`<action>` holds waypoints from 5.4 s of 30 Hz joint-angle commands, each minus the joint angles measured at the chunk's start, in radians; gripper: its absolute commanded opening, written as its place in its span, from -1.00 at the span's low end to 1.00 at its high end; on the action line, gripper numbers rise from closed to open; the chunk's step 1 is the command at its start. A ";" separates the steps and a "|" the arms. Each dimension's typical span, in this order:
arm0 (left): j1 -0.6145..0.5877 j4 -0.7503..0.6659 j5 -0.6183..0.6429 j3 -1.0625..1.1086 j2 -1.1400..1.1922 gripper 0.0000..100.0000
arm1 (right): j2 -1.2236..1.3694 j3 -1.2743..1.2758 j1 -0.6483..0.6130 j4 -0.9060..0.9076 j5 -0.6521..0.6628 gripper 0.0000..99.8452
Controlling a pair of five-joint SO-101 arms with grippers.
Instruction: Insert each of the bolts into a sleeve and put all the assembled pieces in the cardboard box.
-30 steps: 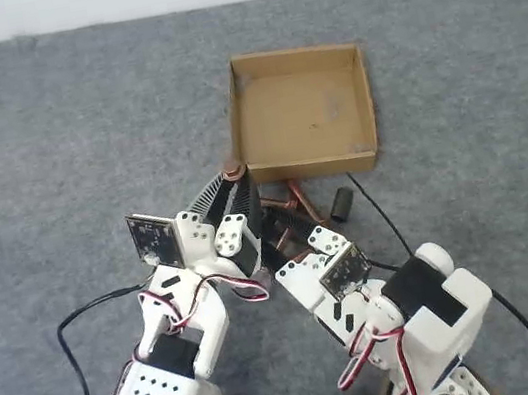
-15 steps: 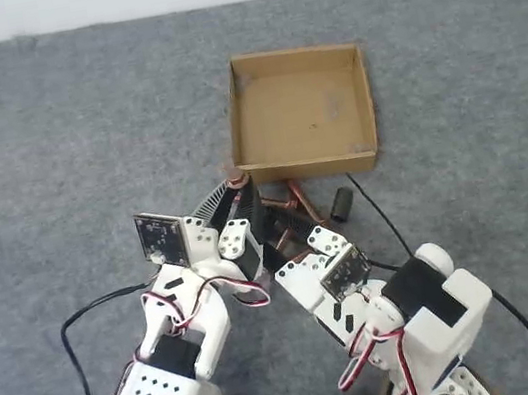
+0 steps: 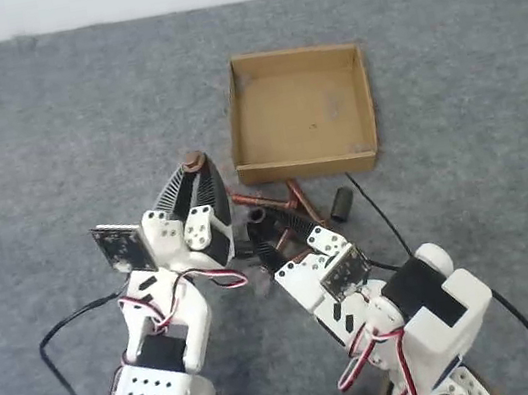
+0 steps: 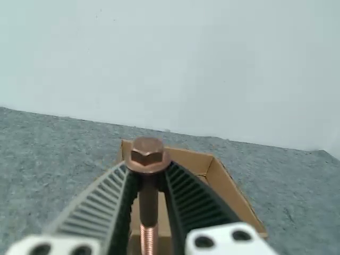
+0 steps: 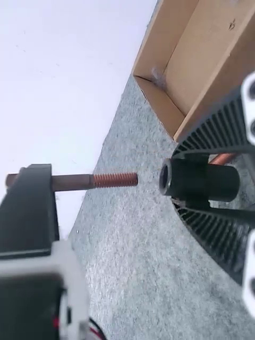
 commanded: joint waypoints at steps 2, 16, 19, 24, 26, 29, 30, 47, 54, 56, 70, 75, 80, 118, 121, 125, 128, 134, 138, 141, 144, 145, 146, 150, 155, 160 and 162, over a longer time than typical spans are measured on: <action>-0.009 0.172 0.109 -0.150 -0.035 -0.98 | -0.054 0.029 0.001 -0.018 -0.002 -0.99; 0.012 0.416 0.140 -0.269 -0.035 -0.98 | -0.056 0.021 -0.016 0.030 -0.002 -0.99; 0.043 0.417 0.140 -0.268 -0.035 -0.98 | -0.056 0.021 -0.016 0.030 -0.002 -0.99; 0.074 0.413 0.140 -0.239 -0.035 -0.98 | -0.054 0.021 -0.016 0.030 -0.002 -0.99; 0.072 0.413 0.140 -0.239 -0.037 -0.98 | -0.054 0.021 -0.016 0.030 -0.002 -0.99; 0.074 0.413 0.140 -0.242 -0.037 -0.98 | -0.054 0.021 -0.016 0.030 -0.002 -0.99; 0.074 0.411 0.140 -0.242 -0.037 -0.98 | -0.054 0.021 -0.016 0.030 -0.002 -0.99; 0.137 0.370 0.077 -0.061 -0.341 -0.98 | -0.064 0.029 -0.016 0.030 -0.002 -0.99; 0.137 0.368 0.071 -0.062 -0.341 -0.98 | -0.064 0.031 -0.018 0.030 -0.002 -0.99; 0.137 0.347 0.071 -0.061 -0.339 -0.98 | -0.064 0.031 -0.018 0.030 -0.002 -0.99; 0.137 0.216 0.071 -0.108 -0.064 -0.98 | -0.064 0.031 -0.013 0.022 -0.002 -0.99; 0.141 0.218 0.071 -0.096 -0.064 -0.98 | -0.064 0.026 -0.012 0.028 -0.002 -0.99; 0.138 0.218 0.071 -0.096 -0.064 -0.98 | -0.064 0.025 -0.010 0.028 -0.002 -0.99; 0.141 0.218 0.071 -0.096 -0.064 -0.98 | -0.064 0.000 0.035 0.030 -0.002 -0.99; 0.143 0.218 0.071 -0.096 -0.064 -0.98 | -0.064 -0.002 0.035 0.030 -0.002 -0.99; 0.144 0.215 0.071 -0.097 -0.064 -0.98 | -0.059 -0.012 0.035 0.030 -0.002 -0.99; 0.146 0.213 0.071 -0.097 -0.064 -0.98 | -0.054 -0.020 0.036 0.030 -0.002 -0.99; 0.146 0.213 0.071 -0.097 -0.064 -0.98 | -0.054 -0.026 0.033 0.030 -0.002 -0.99; 0.167 0.213 0.071 -0.097 -0.064 -0.98 | -0.054 -0.026 0.033 0.030 -0.002 -0.99; 0.164 0.213 0.071 -0.097 -0.064 -0.98 | -0.054 -0.026 0.033 0.030 -0.002 -0.99; 0.163 0.216 0.071 -0.096 -0.064 -0.98 | -0.054 -0.026 0.035 0.030 -0.002 -0.99; 0.161 0.216 0.071 -0.096 -0.064 -0.98 | -0.054 -0.026 0.035 0.030 -0.002 -0.99; 0.161 0.216 0.071 -0.096 -0.064 -0.98 | -0.054 -0.026 0.035 0.030 -0.002 -0.99; 0.158 0.219 0.071 -0.096 -0.064 -0.98 | -0.054 -0.026 0.036 0.030 -0.002 -0.99; 0.141 0.219 0.071 -0.097 -0.064 -0.98 | -0.054 -0.026 0.036 0.030 -0.002 -0.99; 0.144 0.219 0.071 -0.097 -0.064 -0.98 | -0.054 -0.026 0.036 0.030 -0.002 -0.99; 0.143 0.219 0.071 -0.097 -0.064 -0.98 | -0.054 -0.026 0.036 0.030 -0.002 -0.99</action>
